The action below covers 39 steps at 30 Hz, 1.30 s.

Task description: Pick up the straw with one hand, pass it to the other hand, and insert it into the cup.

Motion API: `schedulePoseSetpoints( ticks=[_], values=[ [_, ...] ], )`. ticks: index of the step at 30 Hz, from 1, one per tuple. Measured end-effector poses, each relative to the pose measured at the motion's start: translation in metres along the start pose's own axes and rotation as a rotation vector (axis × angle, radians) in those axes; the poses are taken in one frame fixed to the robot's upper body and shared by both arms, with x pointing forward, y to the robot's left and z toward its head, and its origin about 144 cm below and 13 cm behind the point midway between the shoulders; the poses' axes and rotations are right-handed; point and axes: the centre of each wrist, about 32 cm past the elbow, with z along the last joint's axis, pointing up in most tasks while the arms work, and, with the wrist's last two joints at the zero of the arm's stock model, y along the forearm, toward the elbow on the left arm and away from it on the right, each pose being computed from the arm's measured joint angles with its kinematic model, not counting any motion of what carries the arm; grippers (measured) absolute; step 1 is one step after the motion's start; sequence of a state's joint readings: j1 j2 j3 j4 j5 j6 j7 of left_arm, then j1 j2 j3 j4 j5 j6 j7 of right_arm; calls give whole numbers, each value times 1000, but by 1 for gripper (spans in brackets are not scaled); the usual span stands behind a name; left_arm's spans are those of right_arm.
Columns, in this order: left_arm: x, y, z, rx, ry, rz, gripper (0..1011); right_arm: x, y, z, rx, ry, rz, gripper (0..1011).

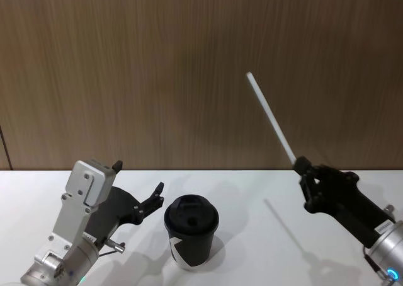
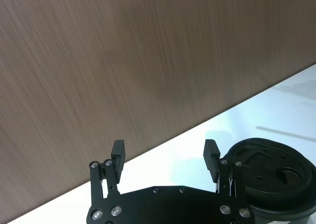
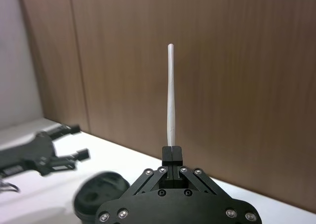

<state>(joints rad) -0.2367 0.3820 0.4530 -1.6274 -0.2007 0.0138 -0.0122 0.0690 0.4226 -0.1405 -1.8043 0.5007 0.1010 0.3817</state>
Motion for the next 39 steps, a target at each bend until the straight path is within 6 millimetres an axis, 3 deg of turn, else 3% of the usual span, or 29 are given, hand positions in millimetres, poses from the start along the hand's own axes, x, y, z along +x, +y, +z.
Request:
schedulePoseSetpoints(
  ticks=[19, 39],
  values=[
    [9, 9, 14, -31, 79, -65, 1003, -42, 25, -1, 156, 147, 169, 0],
    [26, 25, 40, -115, 285, -225, 1003, -61, 24, -5, 179, 212, 201, 0]
  ],
)
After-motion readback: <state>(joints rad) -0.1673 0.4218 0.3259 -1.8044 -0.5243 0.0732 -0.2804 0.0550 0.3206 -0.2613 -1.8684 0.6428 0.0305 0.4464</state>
